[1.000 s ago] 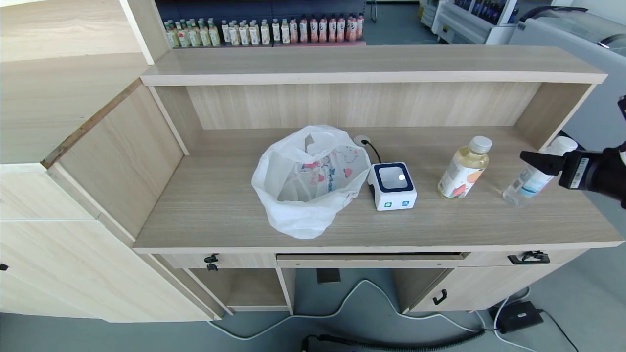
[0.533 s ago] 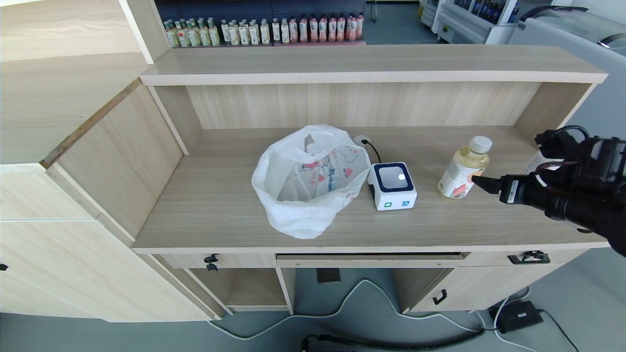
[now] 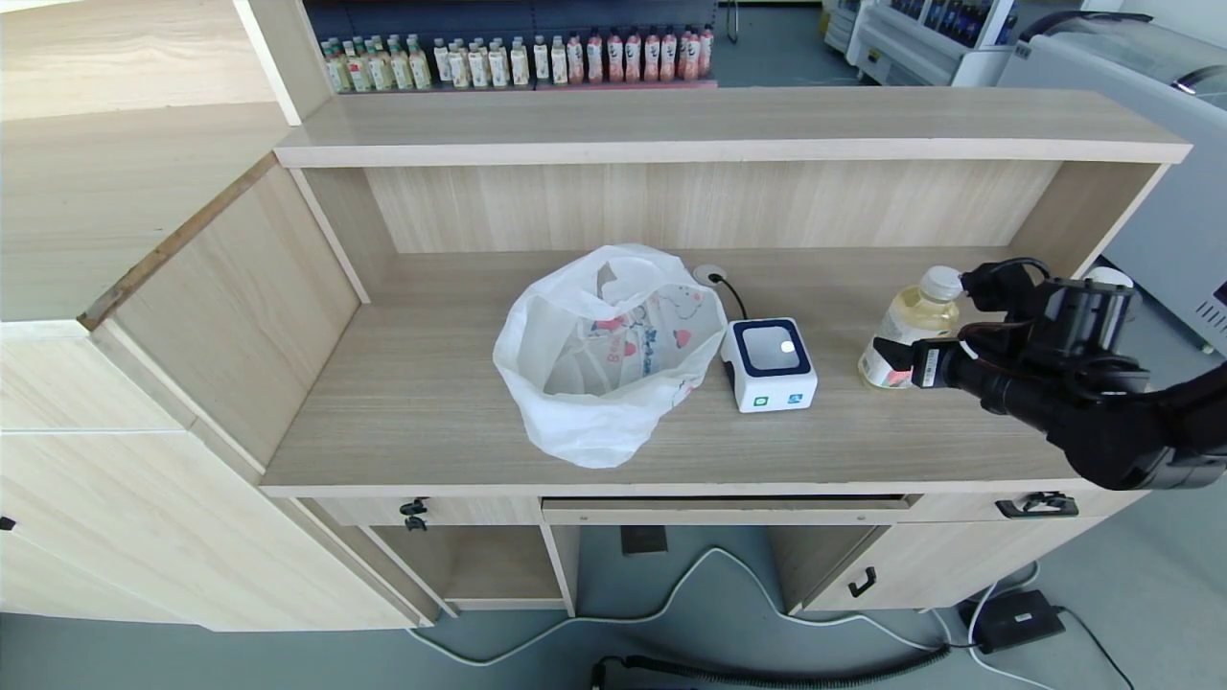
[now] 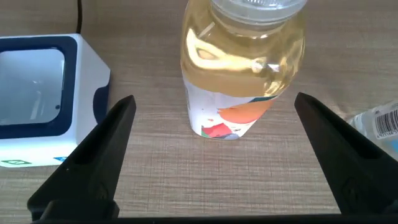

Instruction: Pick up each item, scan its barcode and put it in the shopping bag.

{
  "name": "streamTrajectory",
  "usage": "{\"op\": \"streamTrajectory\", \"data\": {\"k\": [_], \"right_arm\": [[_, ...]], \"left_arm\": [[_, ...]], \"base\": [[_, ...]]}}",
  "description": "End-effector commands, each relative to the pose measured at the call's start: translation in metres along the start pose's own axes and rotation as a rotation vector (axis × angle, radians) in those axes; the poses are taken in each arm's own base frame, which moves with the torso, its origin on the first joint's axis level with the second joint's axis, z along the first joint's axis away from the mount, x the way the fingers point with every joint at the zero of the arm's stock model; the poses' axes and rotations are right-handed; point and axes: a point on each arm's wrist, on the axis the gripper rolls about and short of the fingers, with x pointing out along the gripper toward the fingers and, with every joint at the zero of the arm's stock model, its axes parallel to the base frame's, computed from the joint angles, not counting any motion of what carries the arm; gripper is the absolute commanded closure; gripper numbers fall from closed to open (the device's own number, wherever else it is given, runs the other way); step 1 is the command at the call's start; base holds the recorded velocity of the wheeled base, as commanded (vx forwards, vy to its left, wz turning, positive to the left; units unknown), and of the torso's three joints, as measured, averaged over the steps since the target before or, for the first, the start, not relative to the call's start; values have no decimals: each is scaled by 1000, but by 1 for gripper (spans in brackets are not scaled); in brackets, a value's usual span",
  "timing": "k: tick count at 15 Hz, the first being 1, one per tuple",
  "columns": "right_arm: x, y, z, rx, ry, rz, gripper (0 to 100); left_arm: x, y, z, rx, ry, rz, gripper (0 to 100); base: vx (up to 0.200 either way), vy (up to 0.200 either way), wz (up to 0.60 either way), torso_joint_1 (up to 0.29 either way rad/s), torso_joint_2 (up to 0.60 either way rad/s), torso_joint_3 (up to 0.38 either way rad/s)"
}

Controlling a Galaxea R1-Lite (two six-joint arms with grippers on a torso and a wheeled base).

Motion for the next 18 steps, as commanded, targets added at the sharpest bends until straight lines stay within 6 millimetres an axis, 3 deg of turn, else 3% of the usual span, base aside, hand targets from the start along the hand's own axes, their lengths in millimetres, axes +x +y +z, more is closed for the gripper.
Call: {"op": "streamTrajectory", "data": {"k": [1, 6, 11, 18], "right_arm": [[13, 4, -8, -2, 12, 9, 0], [26, 5, -14, -3, 16, -3, 0], [36, 13, -10, 0, -13, 14, 0], [45, 9, -3, -5, -46, -19, 0]], "left_arm": [[0, 0, 0, 0, -1, 0, 0], [0, 0, 0, 0, -1, 0, 0], [0, 0, 0, 0, -1, 0, 0], [0, 0, 0, 0, -1, 0, 0]], "base": [[0, 0, 0, 0, 0, 0], [0, 0, 0, 0, 0, 0], [0, 0, 0, 0, 0, 0], [0, 0, 0, 0, 0, 0]]}}
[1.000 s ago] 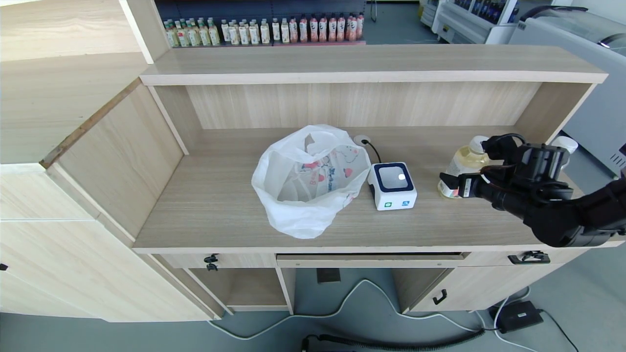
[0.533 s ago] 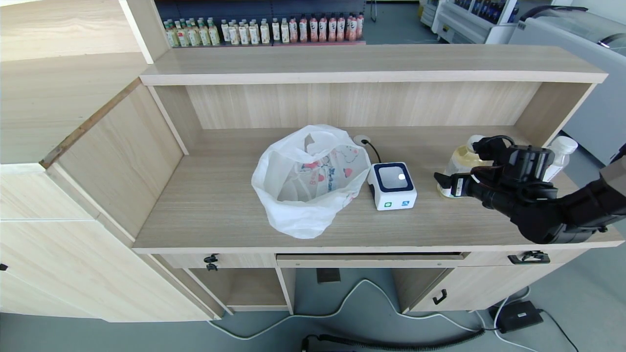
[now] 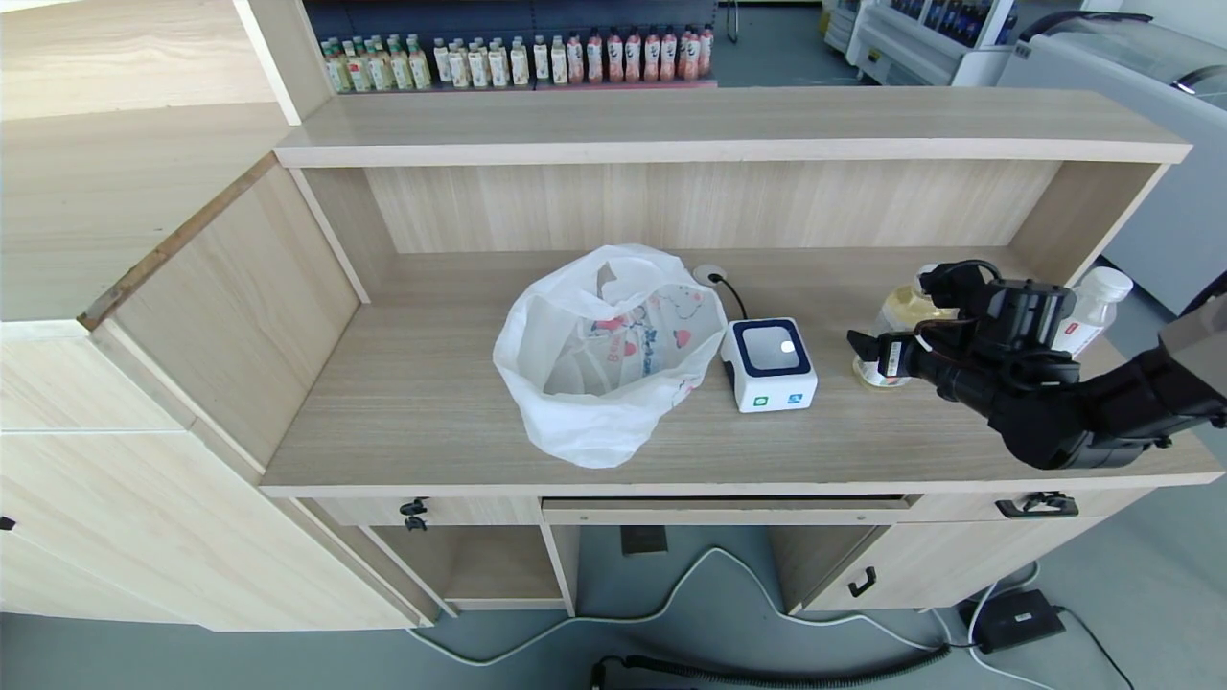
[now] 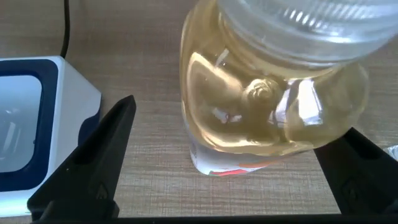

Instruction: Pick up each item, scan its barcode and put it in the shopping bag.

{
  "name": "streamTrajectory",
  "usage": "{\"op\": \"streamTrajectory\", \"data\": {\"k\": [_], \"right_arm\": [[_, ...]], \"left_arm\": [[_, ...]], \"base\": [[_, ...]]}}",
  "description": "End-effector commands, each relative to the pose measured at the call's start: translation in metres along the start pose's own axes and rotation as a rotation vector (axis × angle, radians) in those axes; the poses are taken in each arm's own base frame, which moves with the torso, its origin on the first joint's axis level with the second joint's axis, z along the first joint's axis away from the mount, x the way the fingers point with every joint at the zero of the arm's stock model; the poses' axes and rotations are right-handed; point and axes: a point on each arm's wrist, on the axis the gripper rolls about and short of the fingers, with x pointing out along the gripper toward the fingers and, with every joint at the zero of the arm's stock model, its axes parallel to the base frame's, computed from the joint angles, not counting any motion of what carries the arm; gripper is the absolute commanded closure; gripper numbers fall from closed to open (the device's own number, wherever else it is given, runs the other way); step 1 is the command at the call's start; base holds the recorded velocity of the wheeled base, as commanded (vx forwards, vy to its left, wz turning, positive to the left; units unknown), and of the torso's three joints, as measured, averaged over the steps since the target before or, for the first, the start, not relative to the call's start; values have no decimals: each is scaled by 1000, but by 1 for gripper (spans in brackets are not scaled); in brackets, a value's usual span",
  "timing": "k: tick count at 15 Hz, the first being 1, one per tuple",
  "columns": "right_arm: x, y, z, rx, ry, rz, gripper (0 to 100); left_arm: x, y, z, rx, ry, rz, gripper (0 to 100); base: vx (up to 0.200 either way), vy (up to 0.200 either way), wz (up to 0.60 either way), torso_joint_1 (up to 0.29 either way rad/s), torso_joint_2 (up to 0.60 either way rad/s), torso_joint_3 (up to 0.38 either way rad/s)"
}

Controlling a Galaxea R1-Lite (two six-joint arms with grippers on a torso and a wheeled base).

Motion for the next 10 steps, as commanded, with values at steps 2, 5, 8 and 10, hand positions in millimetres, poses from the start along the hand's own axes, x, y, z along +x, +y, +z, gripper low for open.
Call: {"op": "streamTrajectory", "data": {"k": [2, 5, 8, 10], "right_arm": [[7, -5, 2, 1, -11, -11, 0], [11, -4, -5, -7, -1, -7, 0], [18, -3, -6, -21, -7, -7, 0], [23, -4, -2, -22, -26, -9, 0]], "left_arm": [[0, 0, 0, 0, -1, 0, 0], [0, 0, 0, 0, -1, 0, 0], [0, 0, 0, 0, -1, 0, 0], [0, 0, 0, 0, -1, 0, 0]], "base": [[0, 0, 0, 0, 0, 0], [0, 0, 0, 0, 0, 0], [0, 0, 0, 0, 0, 0], [0, 0, 0, 0, 0, 0]]}}
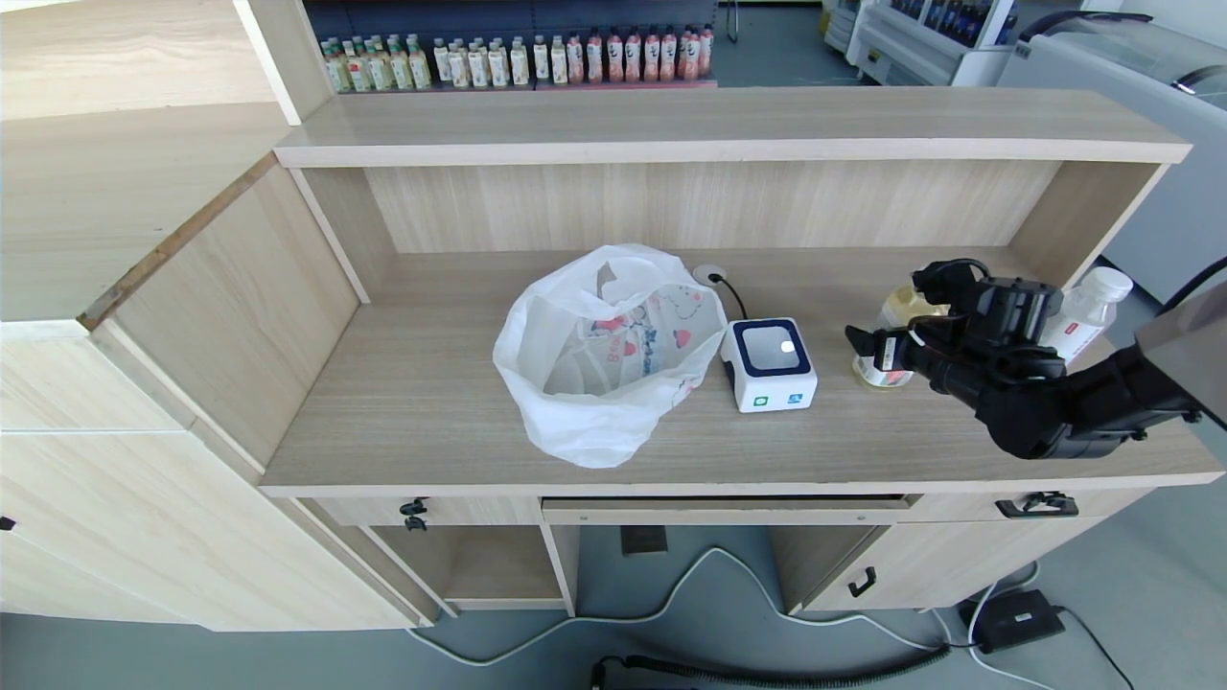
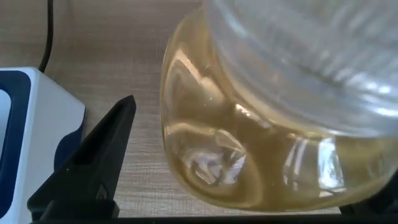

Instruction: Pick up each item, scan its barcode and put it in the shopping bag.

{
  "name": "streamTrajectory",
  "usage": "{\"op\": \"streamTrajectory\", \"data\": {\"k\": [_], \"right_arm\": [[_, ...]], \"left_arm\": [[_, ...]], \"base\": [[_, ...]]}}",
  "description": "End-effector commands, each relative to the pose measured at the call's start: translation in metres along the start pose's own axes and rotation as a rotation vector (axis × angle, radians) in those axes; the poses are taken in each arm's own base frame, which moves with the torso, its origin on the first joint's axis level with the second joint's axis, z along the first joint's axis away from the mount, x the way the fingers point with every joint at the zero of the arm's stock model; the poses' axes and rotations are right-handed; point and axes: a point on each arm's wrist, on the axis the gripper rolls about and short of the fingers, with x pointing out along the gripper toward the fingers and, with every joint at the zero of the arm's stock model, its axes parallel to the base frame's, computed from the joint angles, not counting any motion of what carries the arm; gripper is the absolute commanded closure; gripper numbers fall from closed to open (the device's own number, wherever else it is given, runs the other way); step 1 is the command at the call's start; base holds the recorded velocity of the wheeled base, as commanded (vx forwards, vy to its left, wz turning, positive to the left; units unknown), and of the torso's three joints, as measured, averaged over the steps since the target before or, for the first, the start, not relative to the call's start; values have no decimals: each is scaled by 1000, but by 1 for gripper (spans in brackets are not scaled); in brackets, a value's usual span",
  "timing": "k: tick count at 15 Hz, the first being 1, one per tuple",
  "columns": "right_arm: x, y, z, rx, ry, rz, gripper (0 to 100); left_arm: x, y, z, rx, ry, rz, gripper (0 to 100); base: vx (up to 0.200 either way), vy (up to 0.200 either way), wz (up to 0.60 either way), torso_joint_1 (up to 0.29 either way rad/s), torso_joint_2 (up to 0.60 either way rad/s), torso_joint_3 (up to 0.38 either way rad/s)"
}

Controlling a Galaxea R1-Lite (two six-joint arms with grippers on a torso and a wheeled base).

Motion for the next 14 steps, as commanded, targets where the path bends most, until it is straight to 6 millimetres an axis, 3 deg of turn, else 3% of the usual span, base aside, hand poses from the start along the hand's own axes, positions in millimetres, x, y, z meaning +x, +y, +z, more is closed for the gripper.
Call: {"op": "streamTrajectory", "data": {"k": [1, 7, 8, 14], "right_arm": [[8, -1, 3, -1, -22, -4, 0], [14, -7, -4, 6, -15, -10, 0], [14, -9, -2, 8, -22, 4, 100], [14, -11, 6, 2, -44, 6, 100]], "left_arm": [[0, 0, 0, 0, -1, 0, 0], [0, 0, 0, 0, -1, 0, 0], [0, 0, 0, 0, -1, 0, 0], [0, 0, 0, 0, -1, 0, 0]], "base": [[0, 0, 0, 0, 0, 0], [0, 0, 0, 0, 0, 0], [0, 0, 0, 0, 0, 0], [0, 0, 0, 0, 0, 0]]}}
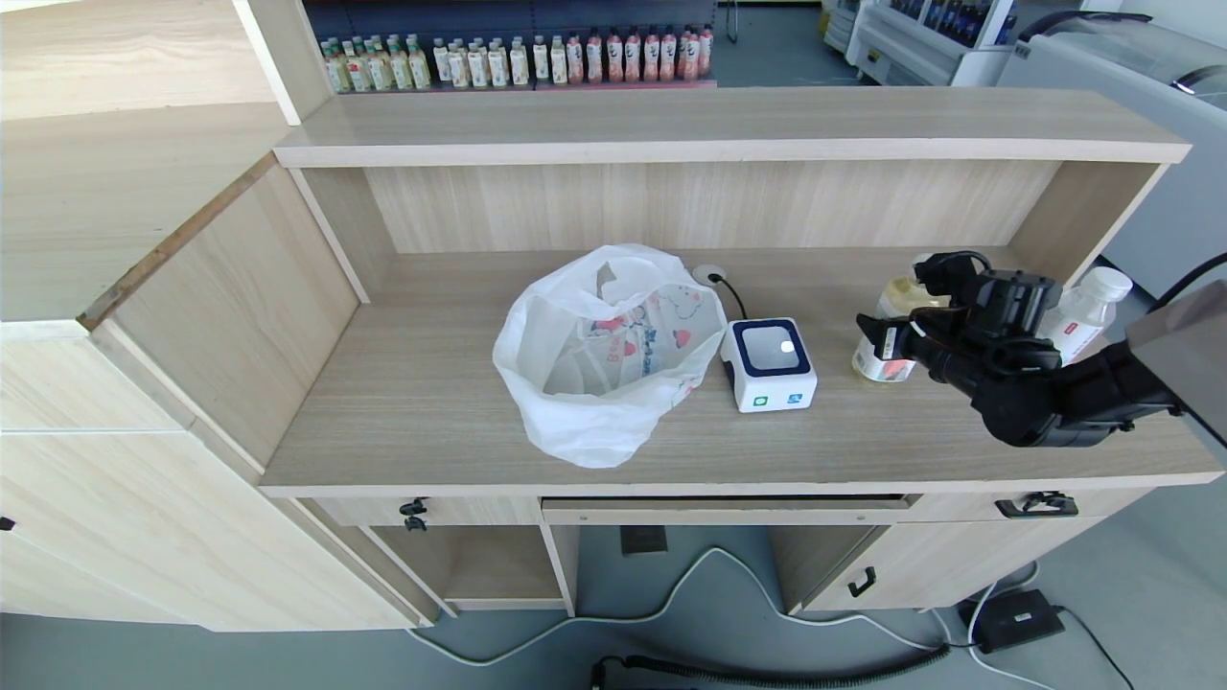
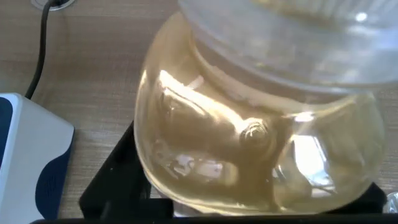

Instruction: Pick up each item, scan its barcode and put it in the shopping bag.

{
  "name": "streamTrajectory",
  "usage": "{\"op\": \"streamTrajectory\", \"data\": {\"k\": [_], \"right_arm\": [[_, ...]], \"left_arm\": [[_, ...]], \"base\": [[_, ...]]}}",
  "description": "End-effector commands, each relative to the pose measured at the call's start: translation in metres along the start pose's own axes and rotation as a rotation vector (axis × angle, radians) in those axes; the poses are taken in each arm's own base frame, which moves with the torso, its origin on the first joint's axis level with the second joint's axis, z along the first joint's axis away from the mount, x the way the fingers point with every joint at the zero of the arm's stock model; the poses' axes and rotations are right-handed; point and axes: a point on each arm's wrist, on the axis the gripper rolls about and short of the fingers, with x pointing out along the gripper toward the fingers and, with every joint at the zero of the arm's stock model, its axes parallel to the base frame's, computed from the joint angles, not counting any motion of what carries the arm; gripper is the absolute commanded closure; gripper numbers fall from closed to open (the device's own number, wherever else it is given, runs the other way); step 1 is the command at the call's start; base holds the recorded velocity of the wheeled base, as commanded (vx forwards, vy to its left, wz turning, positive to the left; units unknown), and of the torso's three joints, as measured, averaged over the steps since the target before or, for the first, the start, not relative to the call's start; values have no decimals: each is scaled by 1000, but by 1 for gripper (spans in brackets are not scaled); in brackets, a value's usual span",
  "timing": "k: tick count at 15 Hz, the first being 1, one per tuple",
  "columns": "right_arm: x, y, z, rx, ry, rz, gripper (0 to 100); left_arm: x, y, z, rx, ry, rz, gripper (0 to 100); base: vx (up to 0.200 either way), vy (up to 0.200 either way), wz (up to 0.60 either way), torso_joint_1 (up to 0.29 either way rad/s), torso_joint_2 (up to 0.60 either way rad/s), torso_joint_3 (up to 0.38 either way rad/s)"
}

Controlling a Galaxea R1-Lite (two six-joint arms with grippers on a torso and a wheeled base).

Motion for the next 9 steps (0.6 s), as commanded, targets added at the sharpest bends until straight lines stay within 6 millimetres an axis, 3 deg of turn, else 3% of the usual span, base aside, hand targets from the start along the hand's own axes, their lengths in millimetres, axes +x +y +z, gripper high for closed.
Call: {"op": "streamTrajectory", "data": {"k": [1, 6, 7, 9], "right_arm": [[-2, -1, 4, -1, -8, -1, 100], [-11, -3, 11, 1, -8, 1, 100], [-18, -3, 21, 9, -21, 35, 100], [-48, -3, 62, 60, 11, 178, 100]], "left_arm": [[0, 0, 0, -1, -1, 0, 0], [0, 0, 0, -1, -1, 0, 0], [0, 0, 0, -1, -1, 0, 0], [0, 0, 0, -1, -1, 0, 0]], "base": [[0, 0, 0, 0, 0, 0], [0, 0, 0, 0, 0, 0], [0, 0, 0, 0, 0, 0], [0, 0, 0, 0, 0, 0]]}}
